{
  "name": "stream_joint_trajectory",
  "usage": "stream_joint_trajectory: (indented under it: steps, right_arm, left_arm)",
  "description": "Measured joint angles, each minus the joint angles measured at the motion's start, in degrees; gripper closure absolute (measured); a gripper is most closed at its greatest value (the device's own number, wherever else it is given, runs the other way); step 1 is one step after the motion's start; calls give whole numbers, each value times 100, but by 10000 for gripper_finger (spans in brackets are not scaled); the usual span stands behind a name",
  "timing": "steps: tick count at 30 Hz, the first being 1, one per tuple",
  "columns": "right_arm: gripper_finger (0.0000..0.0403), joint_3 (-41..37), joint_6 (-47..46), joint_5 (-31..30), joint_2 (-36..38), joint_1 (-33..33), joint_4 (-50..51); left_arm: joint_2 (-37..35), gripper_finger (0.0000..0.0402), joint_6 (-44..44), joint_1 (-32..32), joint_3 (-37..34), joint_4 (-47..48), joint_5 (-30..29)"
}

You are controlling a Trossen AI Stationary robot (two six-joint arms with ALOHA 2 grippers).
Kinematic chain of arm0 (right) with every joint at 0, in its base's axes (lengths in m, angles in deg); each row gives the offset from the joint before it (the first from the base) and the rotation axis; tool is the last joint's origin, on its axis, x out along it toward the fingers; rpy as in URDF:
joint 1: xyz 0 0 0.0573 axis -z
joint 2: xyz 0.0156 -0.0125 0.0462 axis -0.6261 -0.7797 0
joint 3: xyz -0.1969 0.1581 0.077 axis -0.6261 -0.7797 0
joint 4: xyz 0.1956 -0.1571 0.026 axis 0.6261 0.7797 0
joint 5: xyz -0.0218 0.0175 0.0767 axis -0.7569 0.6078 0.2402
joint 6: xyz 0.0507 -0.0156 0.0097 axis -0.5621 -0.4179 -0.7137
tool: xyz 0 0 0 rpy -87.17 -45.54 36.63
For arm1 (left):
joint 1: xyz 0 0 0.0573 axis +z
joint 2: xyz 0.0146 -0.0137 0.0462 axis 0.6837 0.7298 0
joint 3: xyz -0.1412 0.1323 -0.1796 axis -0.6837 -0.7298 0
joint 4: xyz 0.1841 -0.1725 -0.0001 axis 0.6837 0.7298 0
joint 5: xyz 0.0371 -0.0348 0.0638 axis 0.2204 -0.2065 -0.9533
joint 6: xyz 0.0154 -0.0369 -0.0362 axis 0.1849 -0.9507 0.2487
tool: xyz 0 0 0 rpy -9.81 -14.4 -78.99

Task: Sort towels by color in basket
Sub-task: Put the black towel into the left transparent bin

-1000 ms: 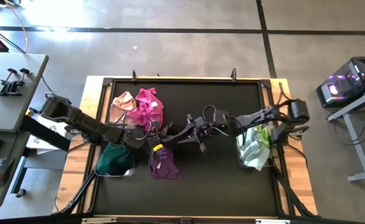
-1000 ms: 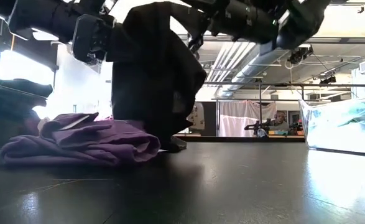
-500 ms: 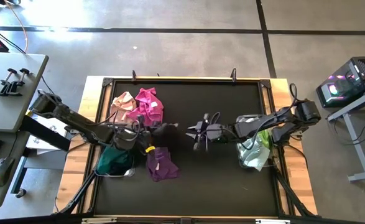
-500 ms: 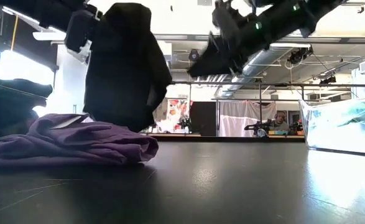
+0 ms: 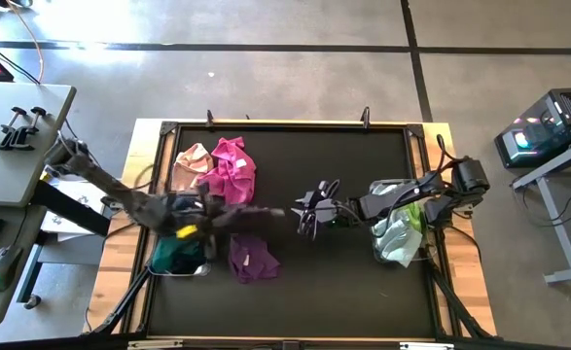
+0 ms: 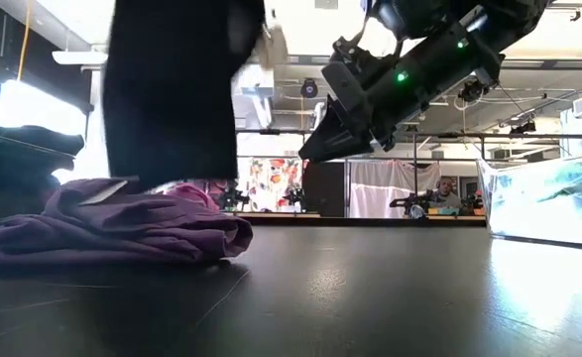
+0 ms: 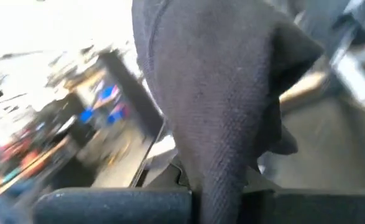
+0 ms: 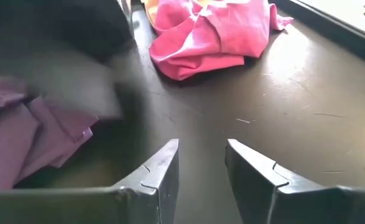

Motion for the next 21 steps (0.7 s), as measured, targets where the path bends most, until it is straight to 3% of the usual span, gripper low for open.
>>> stream_joint_trajectory:
  steps: [6, 13, 17, 19, 21]
  right_arm:
    - [277, -2, 117, 51, -3, -4, -94]
    - [277, 0, 260, 57, -3, -7, -258]
    - [277, 0, 304, 68, -6, -7, -264]
    - [277, 0, 304, 69, -4, -7, -268]
    - [277, 0, 297, 70, -6, -9, -260]
  left_arm:
    - [-688, 401, 27, -713, 731, 706, -302]
    - [-776, 401, 92, -1288, 2114, 3199, -2172]
    - [-606, 401, 251, -1491, 2777, 4047, -3052]
    - [-530, 401, 89, -1598, 3064, 4153, -3141]
    - [-467, 401, -222, -1742, 3343, 4116, -2823]
